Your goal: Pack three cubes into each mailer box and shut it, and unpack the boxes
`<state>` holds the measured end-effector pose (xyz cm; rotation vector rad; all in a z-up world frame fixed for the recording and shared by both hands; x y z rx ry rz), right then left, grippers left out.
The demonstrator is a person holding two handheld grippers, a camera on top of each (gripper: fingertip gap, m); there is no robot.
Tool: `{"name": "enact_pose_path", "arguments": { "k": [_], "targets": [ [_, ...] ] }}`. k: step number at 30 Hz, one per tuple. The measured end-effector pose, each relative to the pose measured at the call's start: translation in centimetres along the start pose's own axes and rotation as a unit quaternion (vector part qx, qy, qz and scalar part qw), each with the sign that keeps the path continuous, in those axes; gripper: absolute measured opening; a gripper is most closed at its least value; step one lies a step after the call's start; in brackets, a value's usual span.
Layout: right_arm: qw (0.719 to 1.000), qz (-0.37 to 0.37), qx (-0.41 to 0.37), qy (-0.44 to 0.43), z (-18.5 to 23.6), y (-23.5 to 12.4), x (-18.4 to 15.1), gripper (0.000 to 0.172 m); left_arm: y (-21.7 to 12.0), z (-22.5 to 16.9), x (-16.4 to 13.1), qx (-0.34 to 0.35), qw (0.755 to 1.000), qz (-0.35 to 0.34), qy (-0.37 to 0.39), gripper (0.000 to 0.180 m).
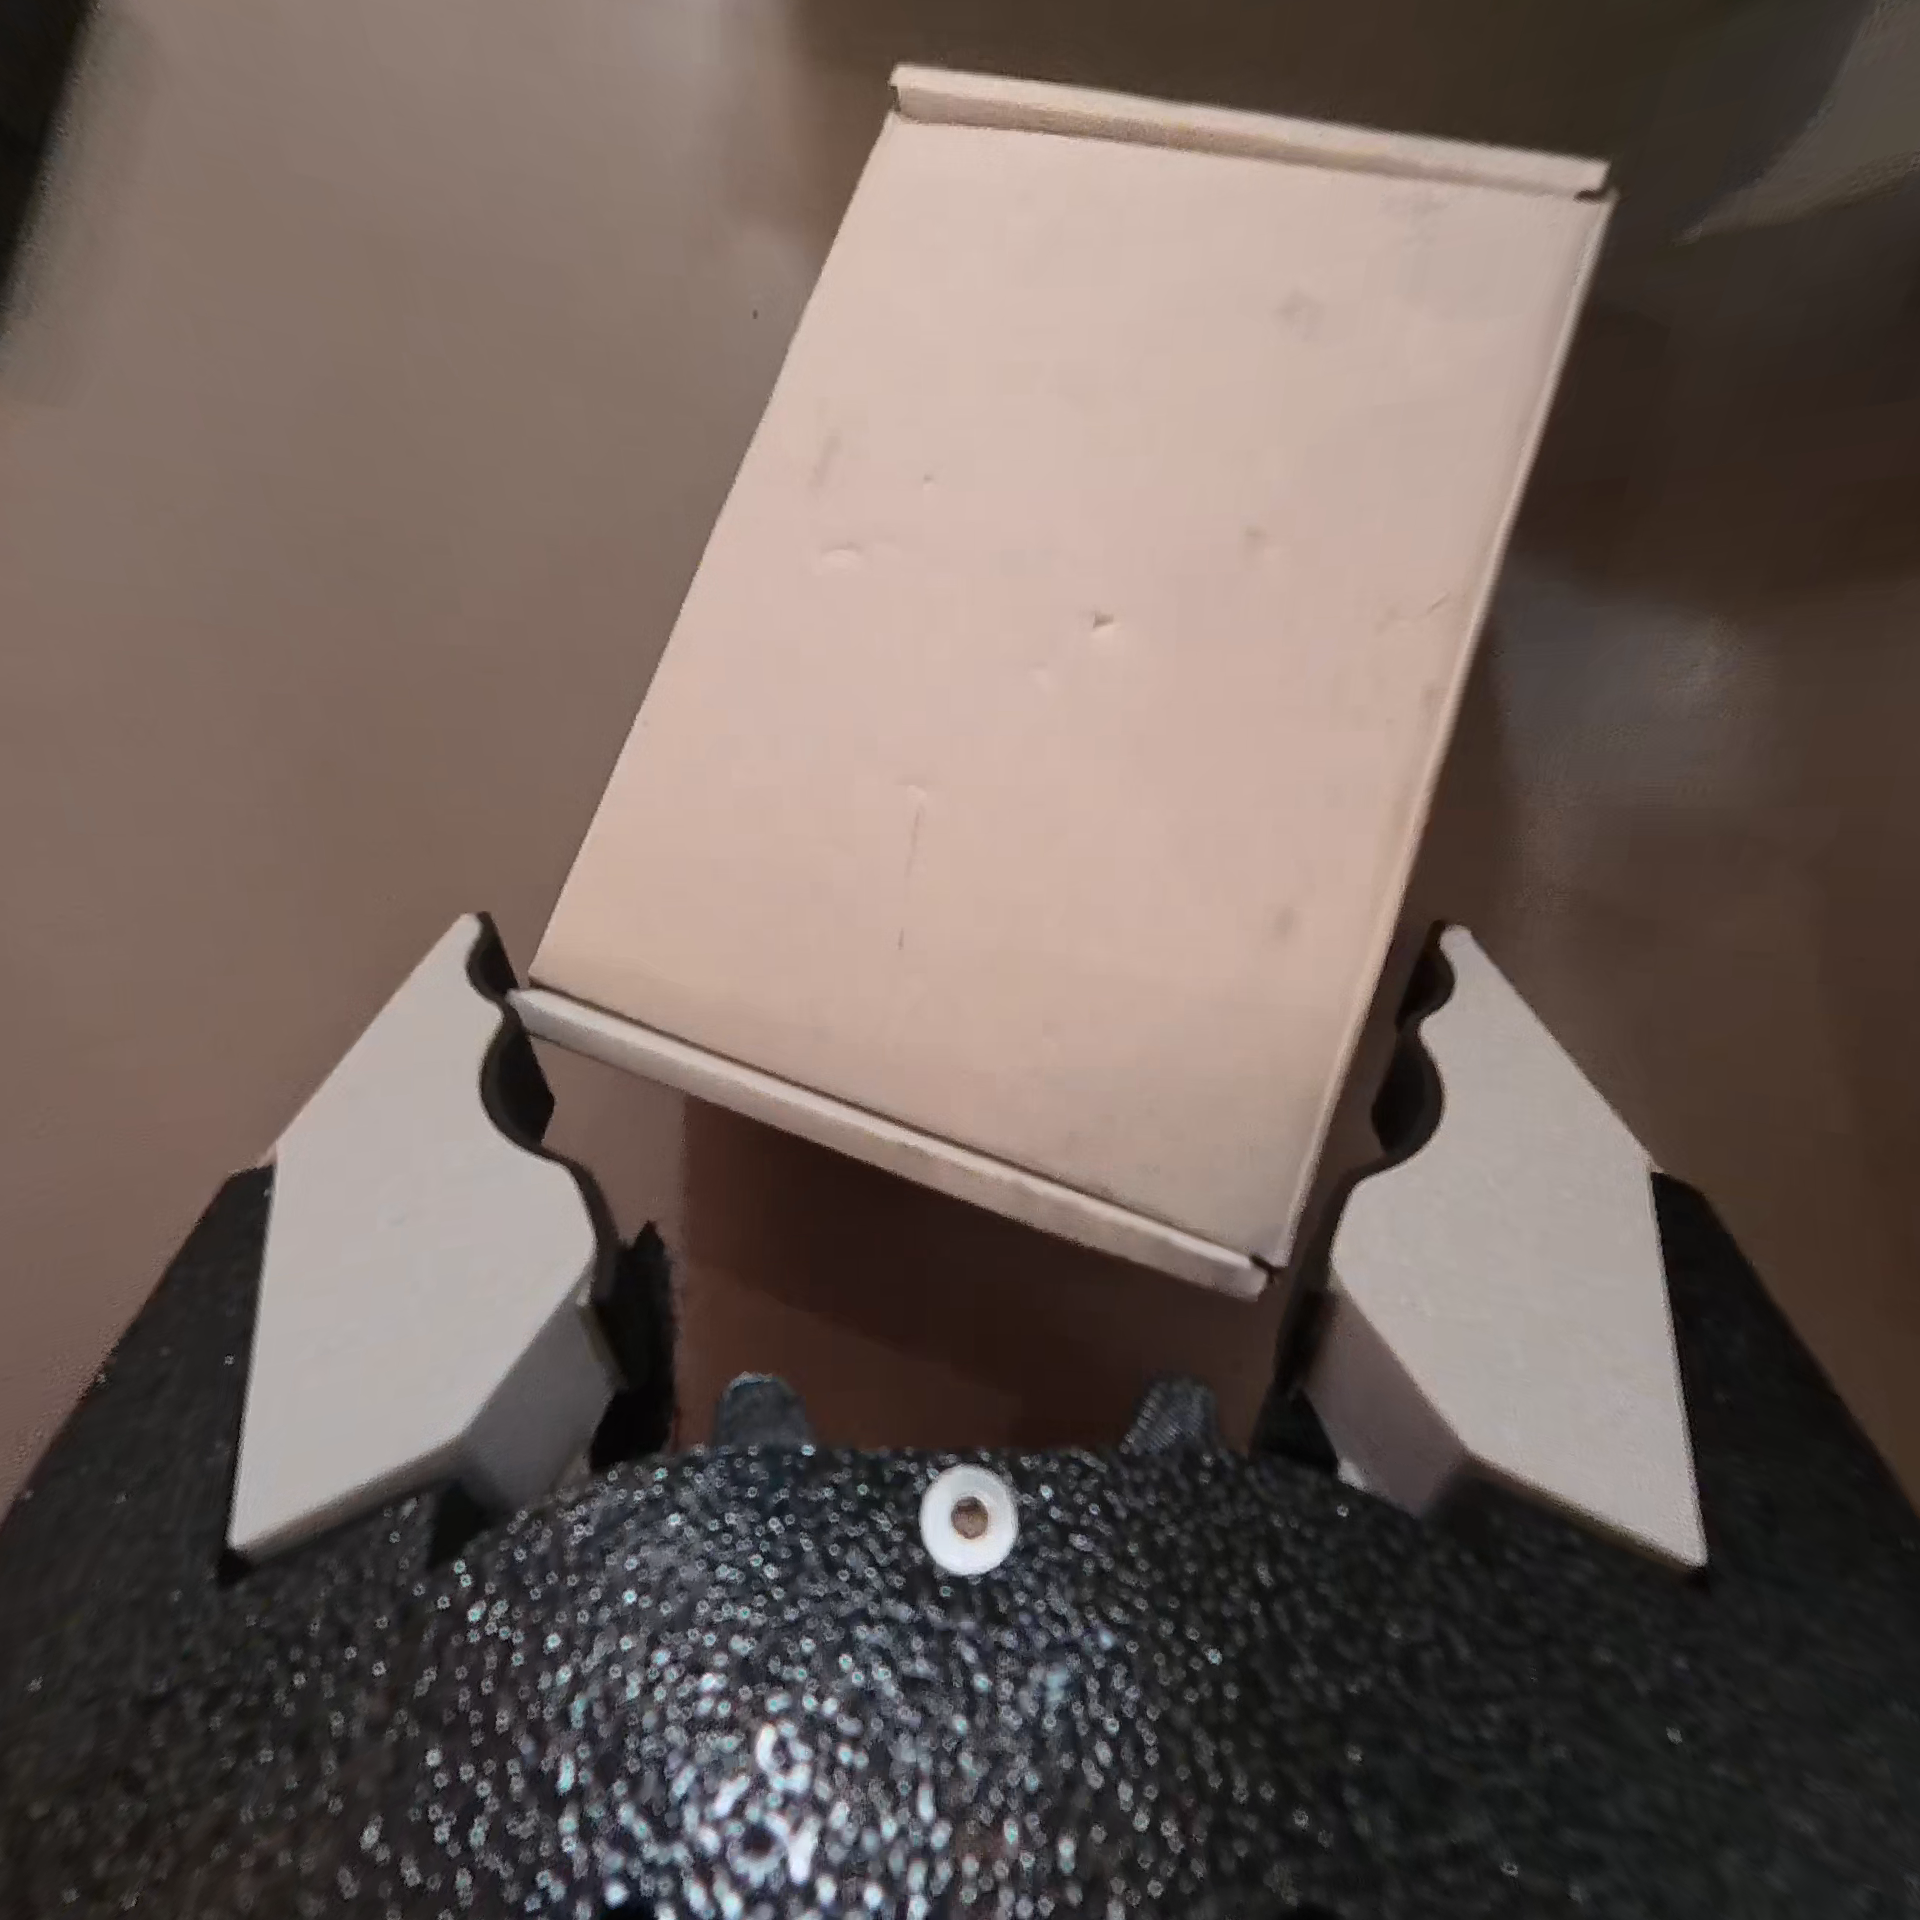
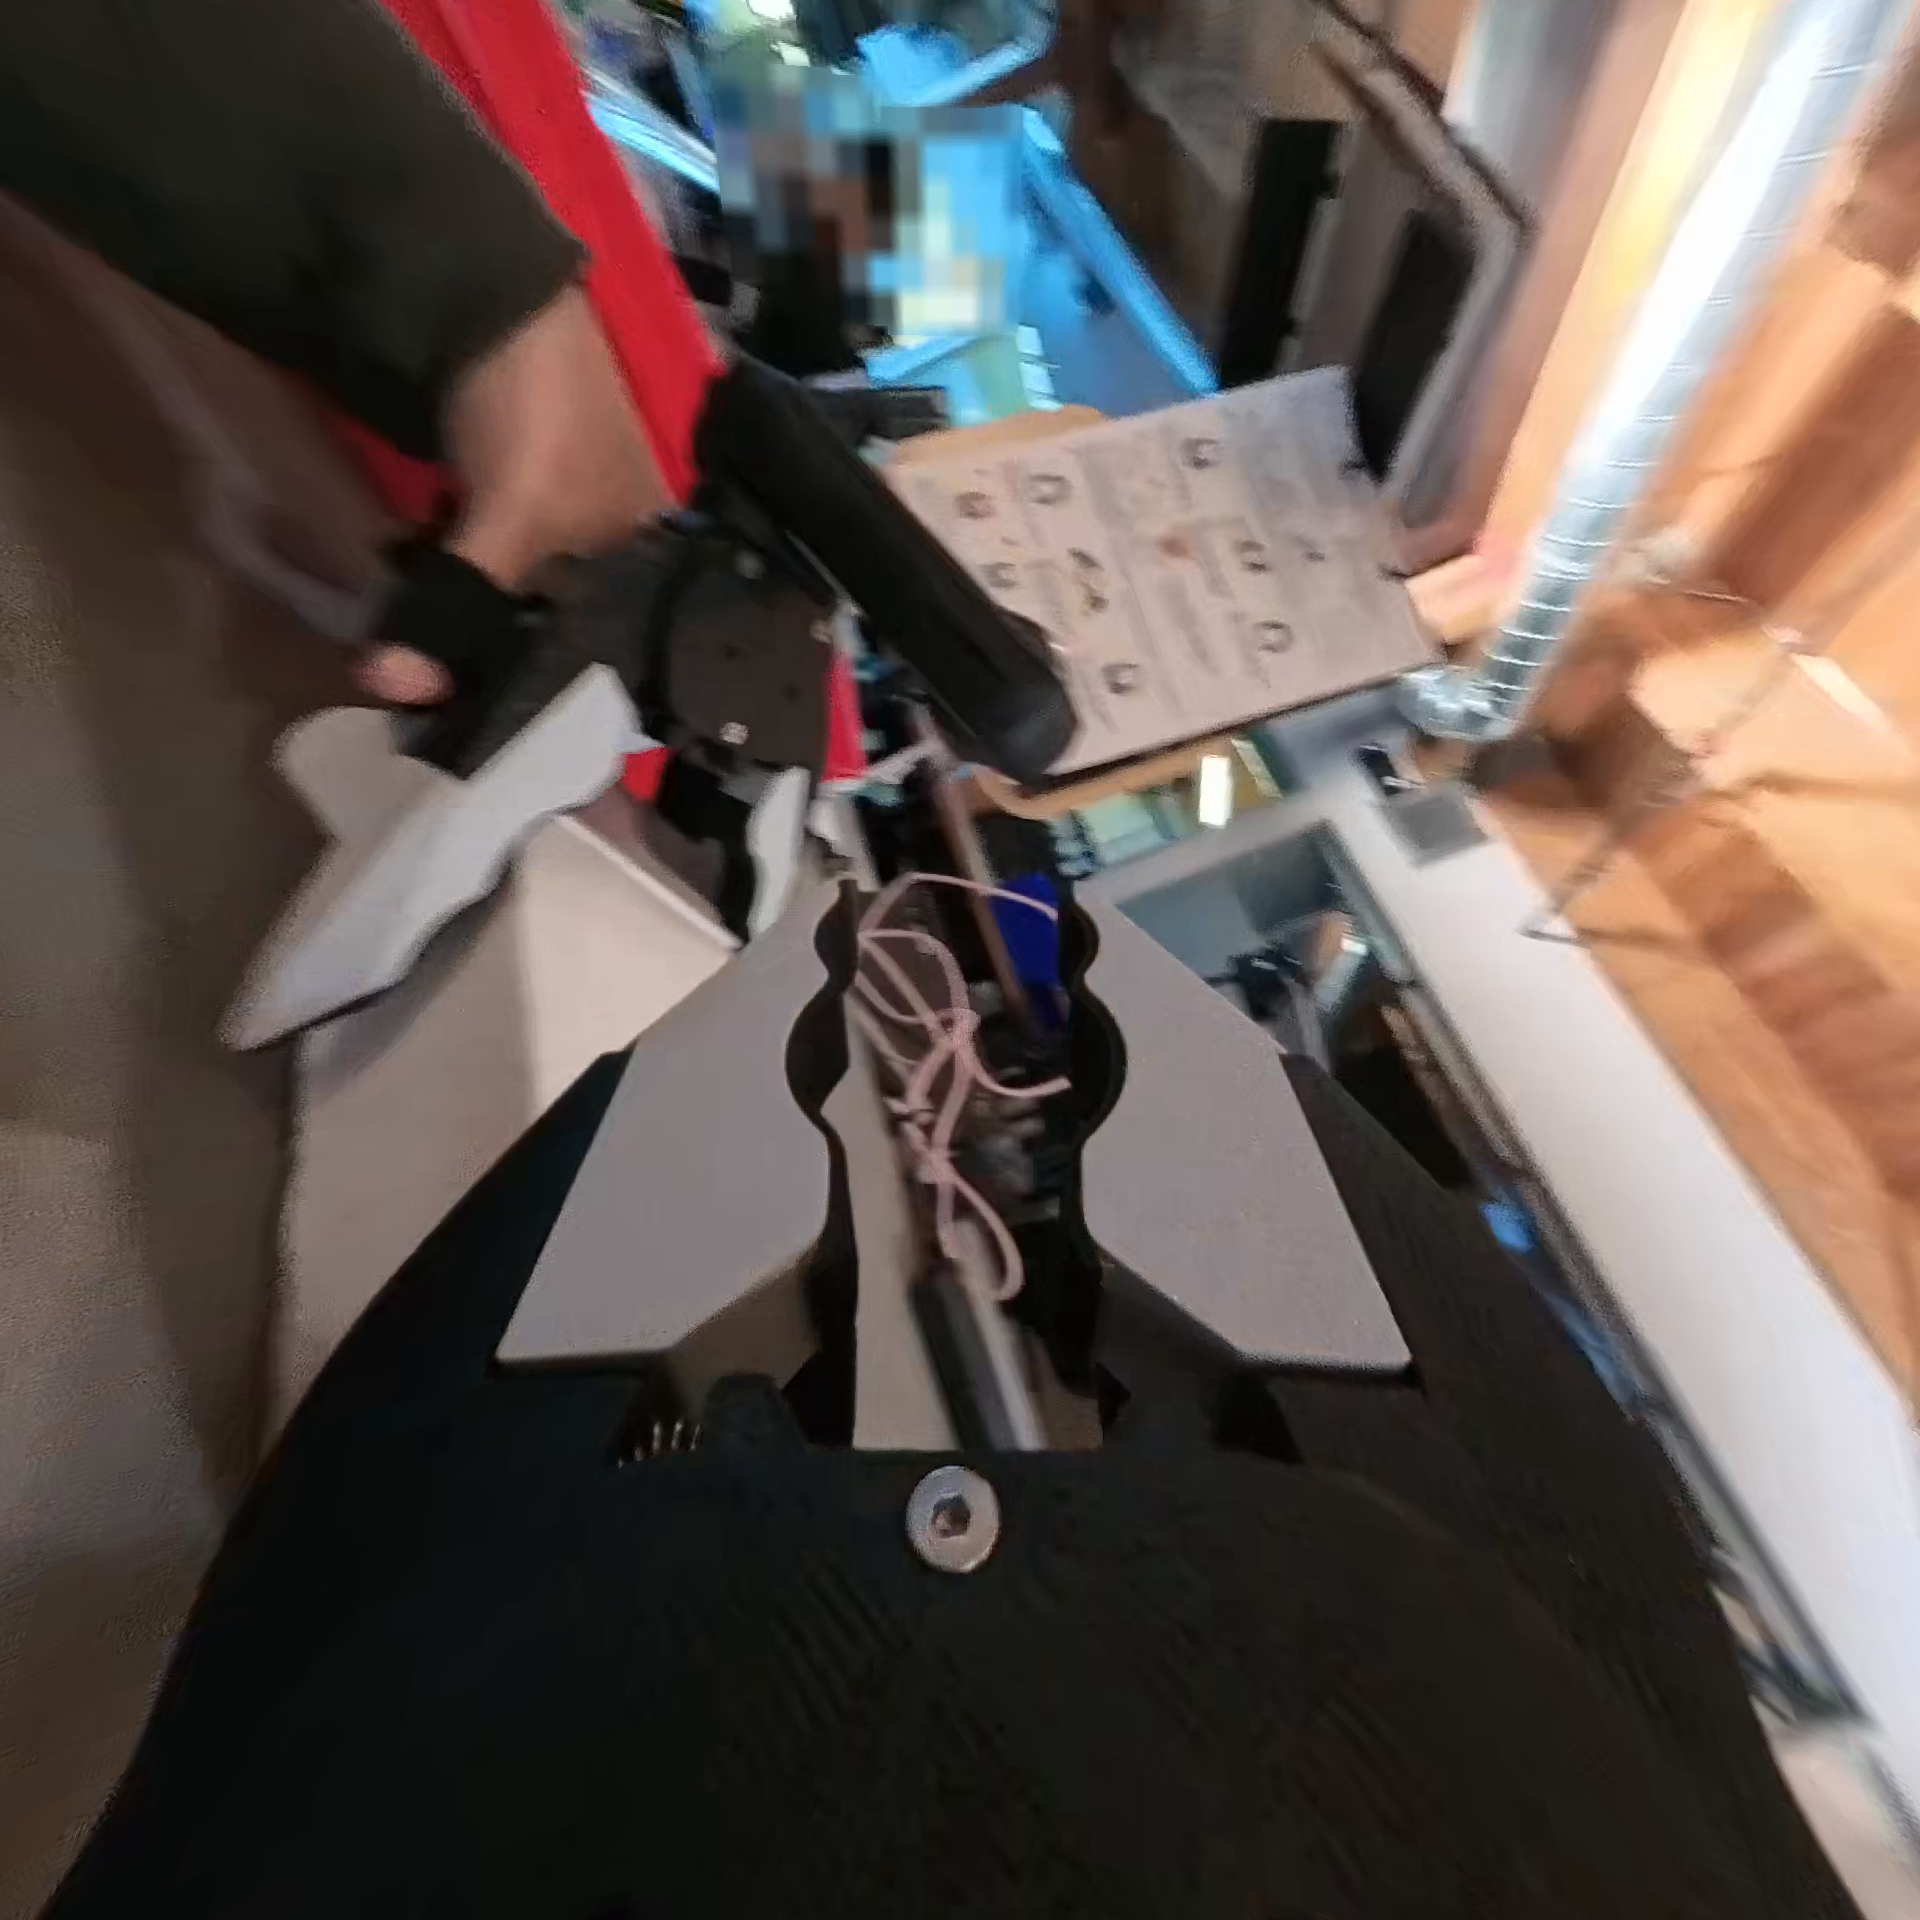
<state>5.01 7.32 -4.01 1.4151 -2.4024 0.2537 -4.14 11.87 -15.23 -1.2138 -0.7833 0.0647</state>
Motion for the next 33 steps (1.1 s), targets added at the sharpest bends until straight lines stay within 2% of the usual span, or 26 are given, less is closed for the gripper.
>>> {"name": "enact_pose_path", "arguments": {
  "k": [2, 4, 6, 7, 12, 15, 17, 19, 21, 25, 31, 33],
  "targets": [
    [0.997, 0.008, 0.076, 0.004, 1.4, 0.0, 0.1, 0.046, -0.2, 0.0, 0.1, -0.013, 1.000, -0.025, -0.010, 0.154],
    [0.991, 0.052, 0.124, -0.002, 2.7, 0.6, -1.1, 0.054, -0.7, 0.1, 0.0, -0.026, 0.999, -0.037, -0.011, 0.146],
    [0.984, 0.096, 0.145, -0.029, 3.8, 1.1, -2.4, 0.058, -0.8, 0.4, 0.3, -0.033, 0.997, -0.058, -0.035, 0.146],
    [0.983, 0.103, 0.145, -0.037, 4.0, 1.2, -2.6, 0.052, -0.8, 0.8, 0.4, -0.031, 0.996, -0.065, -0.054, 0.146],
    [0.974, 0.114, 0.197, -0.011, 5.1, 1.2, -2.9, 0.071, -1.8, 2.2, 1.2, -0.104, 0.968, -0.137, -0.180, 0.145],
    [0.965, 0.158, 0.209, -0.026, 5.9, 1.6, -4.3, 0.085, -2.4, 2.0, 1.3, -0.160, 0.952, -0.166, -0.201, 0.145],
    [0.961, 0.189, 0.191, -0.060, 6.1, 2.0, -5.2, 0.080, -2.6, 1.1, 1.6, -0.196, 0.945, -0.178, -0.192, 0.145],
    [0.959, 0.191, 0.201, -0.063, 6.5, 1.9, -5.1, 0.074, -2.5, 0.7, 1.8, -0.199, 0.946, -0.190, -0.174, 0.146],
    [0.960, 0.189, 0.202, -0.039, 6.1, 1.7, -5.1, 0.074, -2.9, 0.1, 1.9, -0.199, 0.948, -0.210, -0.134, 0.159],
    [0.964, 0.170, 0.203, 0.013, 4.9, 1.1, -5.0, 0.074, -3.5, -0.8, 1.7, -0.118, 0.963, -0.239, -0.027, 0.159],
    [0.966, 0.157, 0.202, 0.017, 4.7, 0.9, -4.5, 0.073, -4.1, -0.9, 1.7, -0.112, 0.957, -0.266, -0.009, 0.159],
    [0.965, 0.157, 0.205, 0.037, 4.2, 0.7, -4.6, 0.073, -4.7, -1.2, 1.4, -0.101, 0.956, -0.272, 0.035, 0.159]
  ]
}}
Point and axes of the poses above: each gripper's, where its closed fingertips meet, y out along the fingers, x out of its top, z = x × y across the jaws, the point moved 4 cm from there along -y, back along the fingers, and after that the axes turned 12 degrees about z, right-handed, at the moved point
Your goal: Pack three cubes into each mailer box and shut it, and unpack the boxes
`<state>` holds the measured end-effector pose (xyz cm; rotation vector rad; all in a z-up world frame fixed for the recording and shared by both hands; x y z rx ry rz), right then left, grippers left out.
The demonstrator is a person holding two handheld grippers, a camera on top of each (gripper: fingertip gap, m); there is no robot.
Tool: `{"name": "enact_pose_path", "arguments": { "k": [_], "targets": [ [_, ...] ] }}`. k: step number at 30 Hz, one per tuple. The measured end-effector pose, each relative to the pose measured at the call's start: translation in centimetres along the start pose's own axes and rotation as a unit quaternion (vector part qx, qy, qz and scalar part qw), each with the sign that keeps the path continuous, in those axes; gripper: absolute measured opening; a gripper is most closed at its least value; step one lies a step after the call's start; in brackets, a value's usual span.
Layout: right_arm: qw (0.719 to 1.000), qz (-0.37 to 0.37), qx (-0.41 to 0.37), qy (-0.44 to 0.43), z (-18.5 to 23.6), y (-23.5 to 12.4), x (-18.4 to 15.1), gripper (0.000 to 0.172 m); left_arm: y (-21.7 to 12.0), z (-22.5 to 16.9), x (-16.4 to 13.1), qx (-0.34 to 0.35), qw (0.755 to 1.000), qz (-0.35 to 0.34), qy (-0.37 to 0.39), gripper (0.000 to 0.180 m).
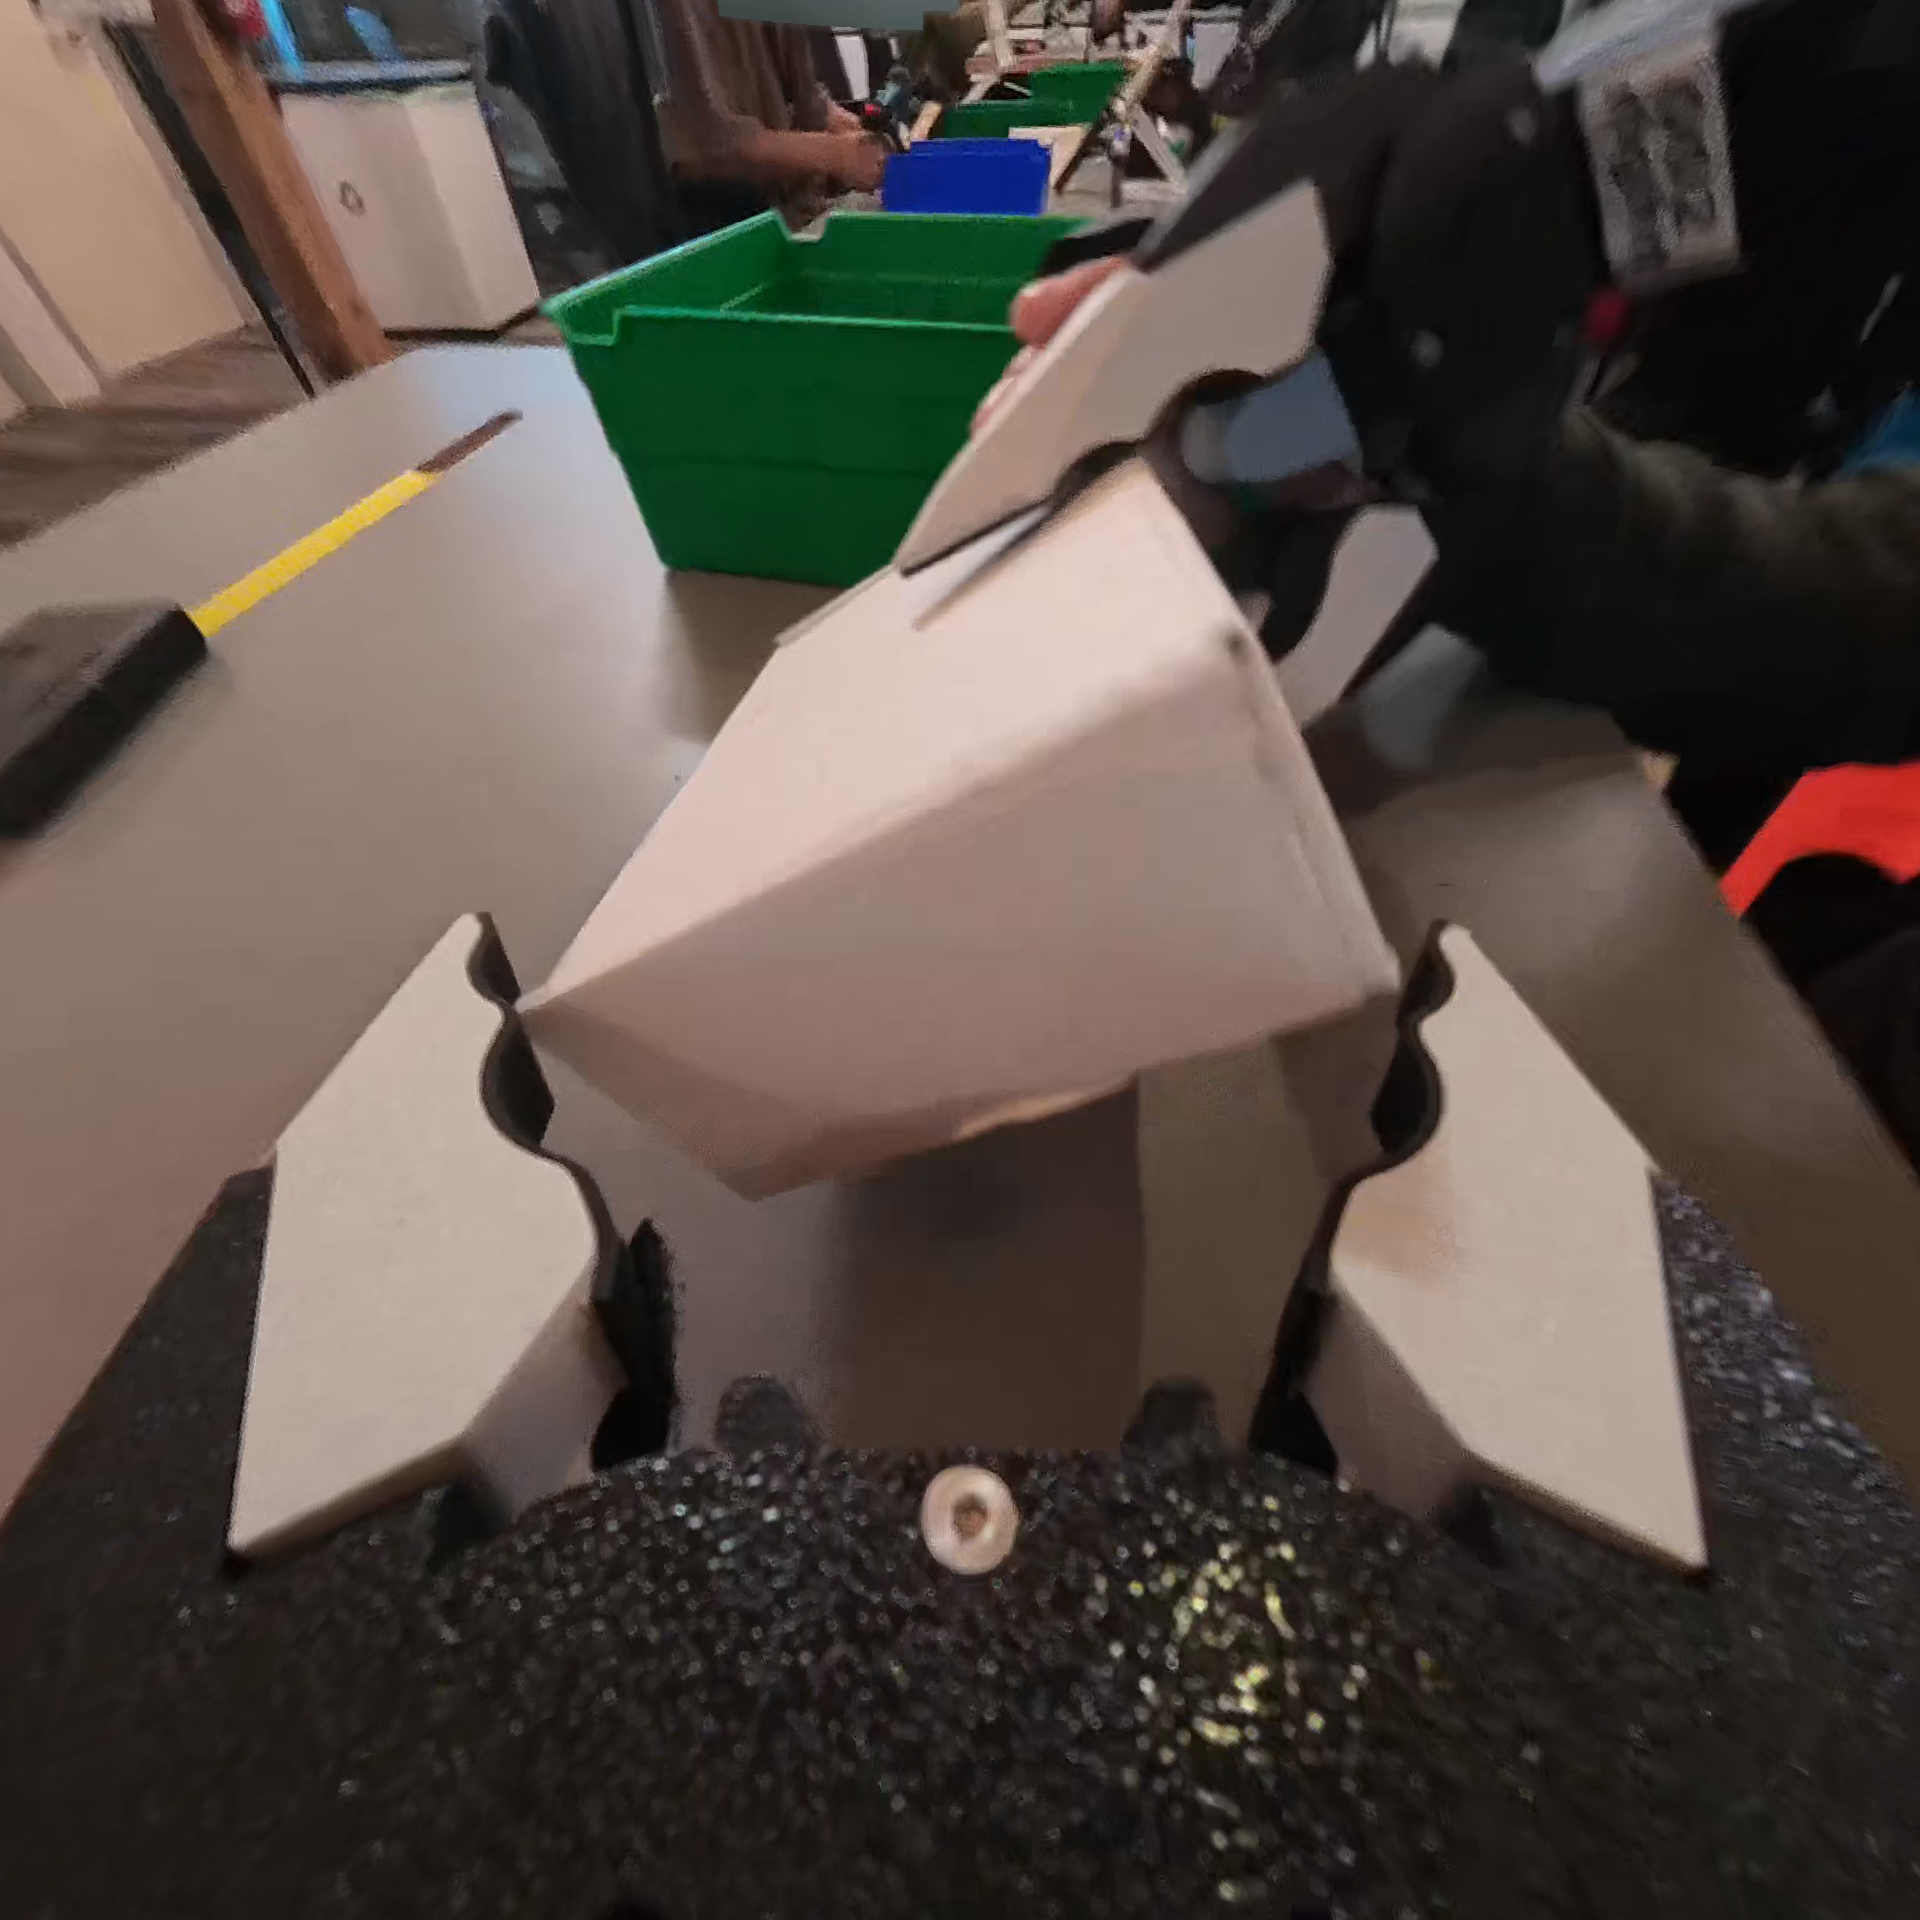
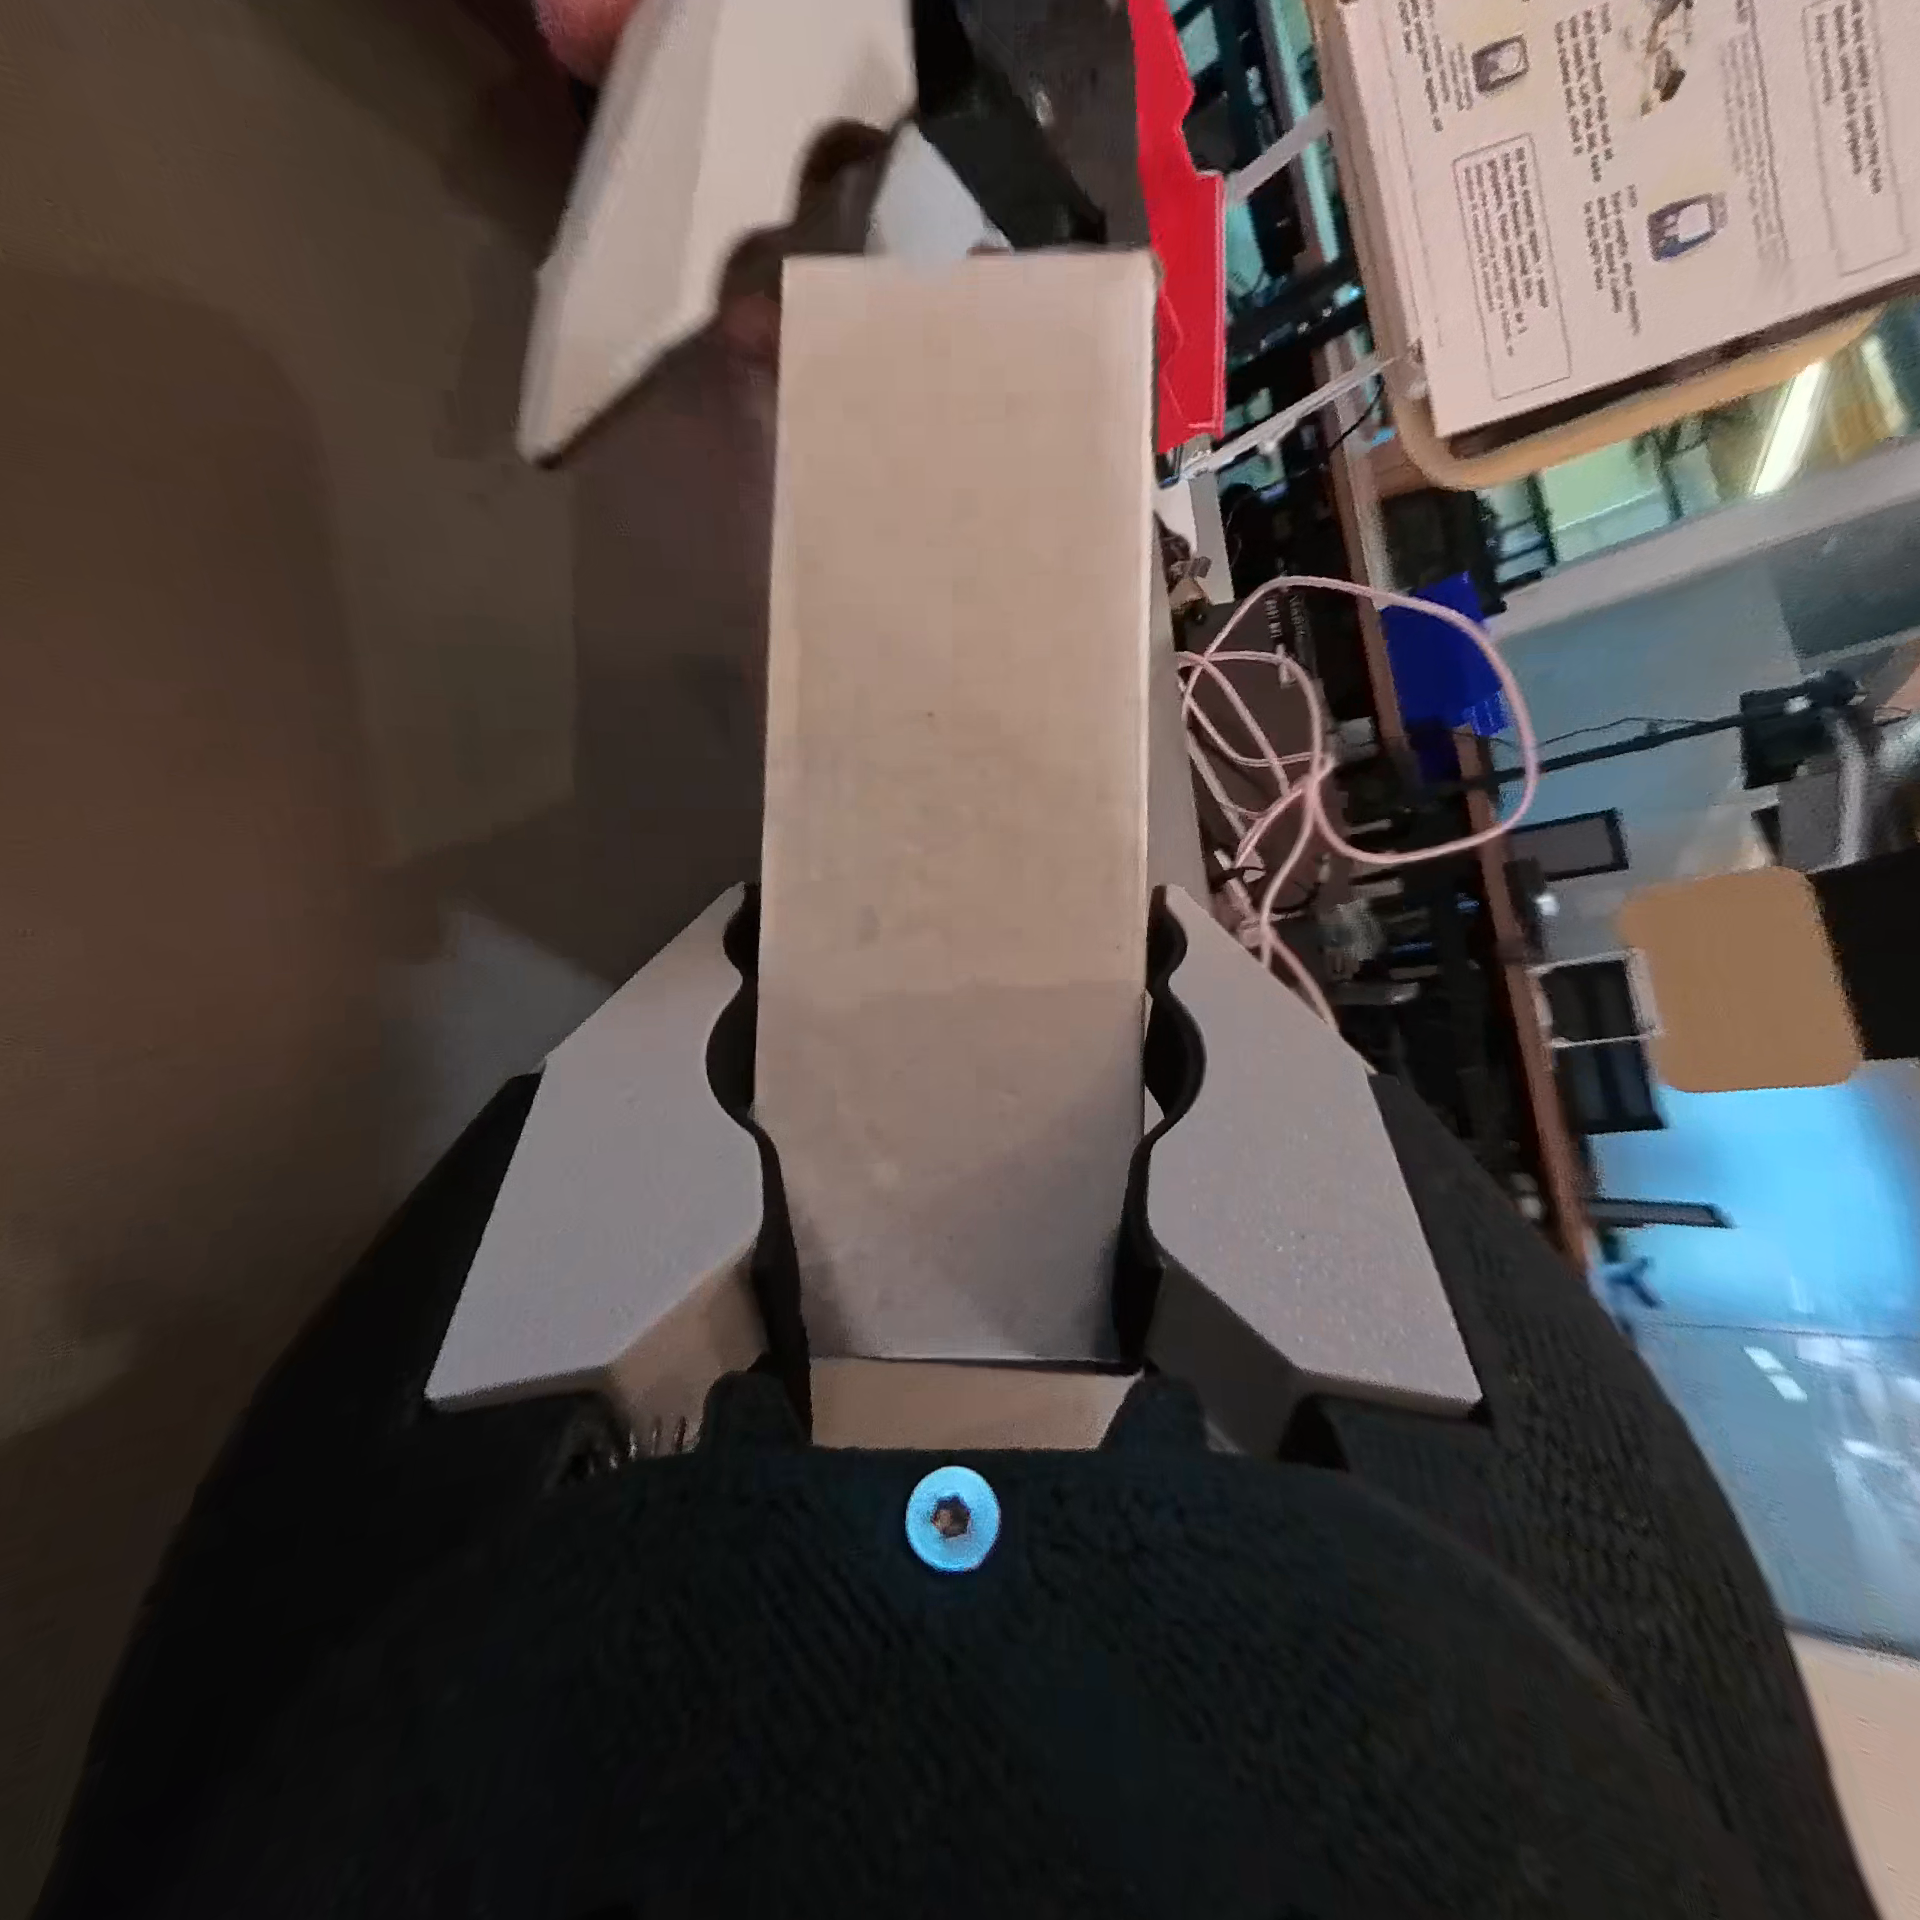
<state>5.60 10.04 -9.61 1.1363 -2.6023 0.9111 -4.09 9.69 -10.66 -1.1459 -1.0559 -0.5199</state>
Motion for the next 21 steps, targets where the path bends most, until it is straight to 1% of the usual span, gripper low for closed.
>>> {"name": "enact_pose_path", "arguments": {
  "k": [1, 2, 3, 4, 6, 8, 10, 12, 13, 14, 16, 18, 19, 21],
  "targets": [
    [1.000, -0.005, 0.011, 0.020, -0.2, -0.2, -0.2, 0.073, -0.4, 0.1, 0.1, 0.022, 1.000, -0.003, 0.020, 0.159],
    [0.999, -0.011, 0.018, 0.036, -0.4, -0.5, -0.3, 0.073, -0.9, 0.2, 0.4, 0.044, 0.998, -0.014, 0.032, 0.155],
    [0.999, -0.014, 0.020, 0.043, -0.6, -0.7, -0.5, 0.073, -1.2, 0.1, 0.7, 0.052, 0.997, -0.026, 0.043, 0.150],
    [0.998, -0.020, 0.023, 0.047, -0.6, -0.9, -0.6, 0.073, -1.5, -0.1, 1.1, 0.053, 0.996, -0.039, 0.054, 0.146],
    [0.997, -0.034, 0.041, 0.062, -0.6, -1.2, -0.5, 0.073, -1.5, -0.9, 1.6, 0.049, 0.993, -0.059, 0.085, 0.143],
    [0.994, -0.049, 0.061, 0.074, -0.4, -1.4, -0.2, 0.073, -1.0, -1.4, 1.8, 0.059, 0.991, -0.050, 0.111, 0.134],
    [0.992, -0.061, 0.073, 0.081, -0.3, -1.6, 0.1, 0.073, -0.3, -1.9, 1.8, 0.055, 0.991, -0.041, 0.117, 0.122],
    [0.991, -0.057, 0.085, 0.091, -0.2, -1.6, 0.0, 0.073, 0.3, -1.5, 1.4, 0.059, 0.993, -0.028, 0.096, 0.110],
    [0.991, -0.054, 0.081, 0.092, -0.2, -1.5, -0.1, 0.072, 0.4, -1.1, 1.1, 0.068, 0.994, -0.019, 0.087, 0.096],
    [0.992, -0.055, 0.064, 0.091, -0.5, -1.5, -0.1, 0.071, 0.4, -0.7, 0.7, 0.070, 0.994, -0.009, 0.082, 0.089],
    [0.995, -0.066, 0.023, 0.078, -1.2, -1.9, 0.2, 0.074, 0.5, -0.5, 0.3, 0.060, 0.996, -0.008, 0.063, 0.085],
    [0.994, -0.081, -0.023, 0.063, -2.0, -2.6, 0.8, 0.073, 0.6, -0.1, 0.3, 0.052, 0.998, -0.002, 0.019, 0.079],
    [0.993, -0.091, -0.047, 0.055, -2.3, -3.0, 1.1, 0.070, 0.7, 0.2, 0.4, 0.049, 0.999, 0.001, -0.006, 0.079],
    [0.989, -0.110, -0.090, 0.043, -3.0, -3.8, 1.5, 0.057, 0.9, 0.6, 0.3, 0.040, 0.998, 0.008, -0.053, 0.078]
  ]
}}
Point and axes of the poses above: each gripper's, where its closed fingertips meet, y out along the fingers, x out of its top, z = x × y across the jaws, the point moved 4 cm from there along -y, back along the fingers, and after that the axes turned 12 degrees about z, right-handed, at the moved point
